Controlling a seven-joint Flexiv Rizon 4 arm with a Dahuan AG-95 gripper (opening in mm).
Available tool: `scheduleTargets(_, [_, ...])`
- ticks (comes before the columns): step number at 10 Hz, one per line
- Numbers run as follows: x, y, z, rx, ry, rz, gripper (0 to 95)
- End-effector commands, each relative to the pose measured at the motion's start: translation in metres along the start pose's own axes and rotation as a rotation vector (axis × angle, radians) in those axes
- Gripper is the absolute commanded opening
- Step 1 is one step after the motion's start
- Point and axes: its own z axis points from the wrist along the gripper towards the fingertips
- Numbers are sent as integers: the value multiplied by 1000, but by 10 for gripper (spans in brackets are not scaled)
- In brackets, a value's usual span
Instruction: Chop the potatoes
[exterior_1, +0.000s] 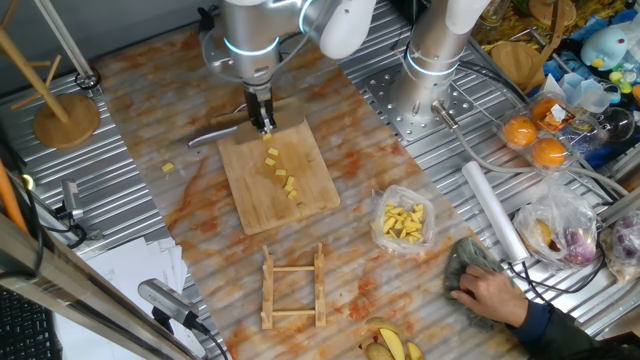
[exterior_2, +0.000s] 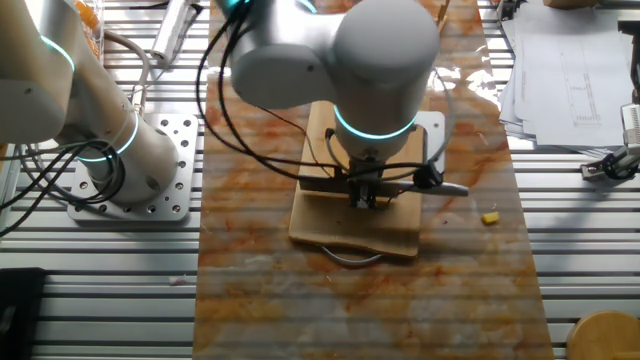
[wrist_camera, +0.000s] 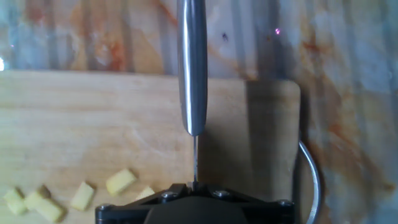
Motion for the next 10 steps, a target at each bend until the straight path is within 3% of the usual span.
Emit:
scheduleTargets(1, [3,2,-23,-15,11,-5,0])
scheduleTargets(10, [1,-6,-15,-6,10,-12,0])
